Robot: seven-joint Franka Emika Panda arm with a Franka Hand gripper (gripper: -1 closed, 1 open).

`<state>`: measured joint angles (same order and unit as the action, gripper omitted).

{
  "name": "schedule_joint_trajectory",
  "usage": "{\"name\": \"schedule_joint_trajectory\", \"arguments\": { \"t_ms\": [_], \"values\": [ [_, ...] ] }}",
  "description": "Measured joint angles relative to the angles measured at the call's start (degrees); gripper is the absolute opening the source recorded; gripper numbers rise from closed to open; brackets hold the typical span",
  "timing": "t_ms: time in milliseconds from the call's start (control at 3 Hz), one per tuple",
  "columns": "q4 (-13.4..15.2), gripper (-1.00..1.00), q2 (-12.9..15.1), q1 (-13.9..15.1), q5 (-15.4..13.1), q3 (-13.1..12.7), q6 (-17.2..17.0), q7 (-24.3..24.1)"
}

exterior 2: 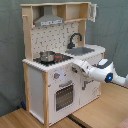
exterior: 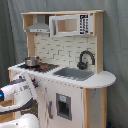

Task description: Play with the kitchen

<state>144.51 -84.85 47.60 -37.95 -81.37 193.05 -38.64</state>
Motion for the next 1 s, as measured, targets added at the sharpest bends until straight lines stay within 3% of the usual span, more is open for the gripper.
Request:
{"name": "schedule_joint_trajectory", "arguments": {
  "t_ms": [333, 667, 1000],
  "values": [
    [0.01, -1.0, 0.0, 0.0, 0.0, 0.0, 0.03, -0.51],
    [0.0, 1.0, 0.0, 0.0, 0.0, 0.01, 0.04, -0.59],
    [-0.4, 1.0, -0.15, 1.55, 0.06, -0.47, 5.56, -1.82]
  ]
}}
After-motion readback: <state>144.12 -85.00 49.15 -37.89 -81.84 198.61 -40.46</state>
